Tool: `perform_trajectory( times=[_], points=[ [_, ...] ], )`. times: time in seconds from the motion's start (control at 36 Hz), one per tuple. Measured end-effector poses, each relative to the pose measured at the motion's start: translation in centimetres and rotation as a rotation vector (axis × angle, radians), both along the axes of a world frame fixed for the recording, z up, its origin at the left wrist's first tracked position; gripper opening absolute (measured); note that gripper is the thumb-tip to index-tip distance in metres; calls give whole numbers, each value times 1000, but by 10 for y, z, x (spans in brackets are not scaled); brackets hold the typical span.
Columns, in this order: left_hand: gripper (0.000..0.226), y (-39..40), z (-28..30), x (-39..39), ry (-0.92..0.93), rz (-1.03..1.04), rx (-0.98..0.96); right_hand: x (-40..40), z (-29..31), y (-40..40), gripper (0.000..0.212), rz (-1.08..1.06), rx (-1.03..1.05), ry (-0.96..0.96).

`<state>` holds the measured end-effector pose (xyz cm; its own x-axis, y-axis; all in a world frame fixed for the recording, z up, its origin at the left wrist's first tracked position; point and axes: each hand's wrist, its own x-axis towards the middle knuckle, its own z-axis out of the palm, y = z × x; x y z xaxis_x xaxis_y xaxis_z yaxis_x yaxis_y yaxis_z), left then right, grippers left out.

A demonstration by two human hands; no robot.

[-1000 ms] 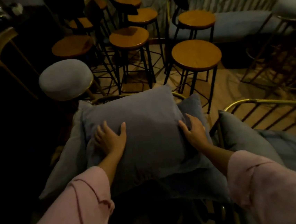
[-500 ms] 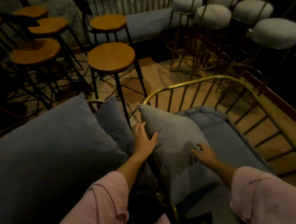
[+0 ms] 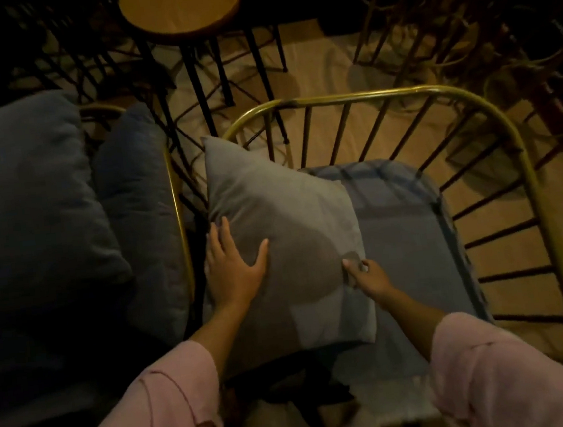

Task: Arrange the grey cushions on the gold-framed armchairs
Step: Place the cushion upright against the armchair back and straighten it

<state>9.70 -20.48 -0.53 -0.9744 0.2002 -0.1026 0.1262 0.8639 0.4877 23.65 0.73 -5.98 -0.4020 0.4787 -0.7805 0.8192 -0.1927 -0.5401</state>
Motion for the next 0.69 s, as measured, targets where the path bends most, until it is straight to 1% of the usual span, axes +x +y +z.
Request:
perform_trajectory(
  times=[0.03, 0.08, 0.11, 0.14, 0.19, 0.22, 0.28, 0.31, 0.33, 0.36, 0.42, 0.44, 0.5, 0.58, 0.69],
  points=[
    [91, -1, -3, -1, 9, -1, 0, -1, -9, 4, 84, -21, -18, 11],
    [91, -2, -9, -4, 28, -5, 14, 1, -46, 18, 119, -67, -13, 63],
    [91, -2, -11, -5, 41, -4, 24, 3, -67, 24, 132, -78, -23, 86],
    [91, -1, -13, -6, 55, -3, 32, 5, -87, 29, 136, -92, -46, 96],
    [91, -1, -18, -7, 84, 6, 37, 8, -106, 33, 133, -152, -104, 111],
    [91, -1, -20, -7, 97, 9, 43, 5, -100, 32, 128, -184, -130, 106],
    [90, 0, -24, -7, 123, 12, 64, -7, -76, 24, 107, -242, -140, 79],
    [89, 1, -25, -7, 135, 18, 71, -8, -77, 23, 98, -269, -150, 73],
    [87, 1, -27, -7, 145, 27, 74, -9, -80, 23, 94, -290, -156, 84],
    [86, 1, -27, -7, 155, 35, 79, -9, -83, 23, 94, -308, -159, 94],
    [83, 2, -27, -5, 177, 35, 98, -8, -90, 25, 109, -342, -173, 108],
    [81, 3, -26, -4, 188, 35, 111, -6, -91, 27, 112, -347, -179, 120],
    [77, 6, -23, -3, 194, 44, 142, -2, -86, 30, 99, -312, -164, 149],
    [72, 8, -17, -5, 199, 64, 247, 4, -68, 37, 80, -316, -103, 179],
    [71, 11, -20, 2, 155, 99, 446, 26, -39, 61, 65, -345, 5, 227]
  ],
)
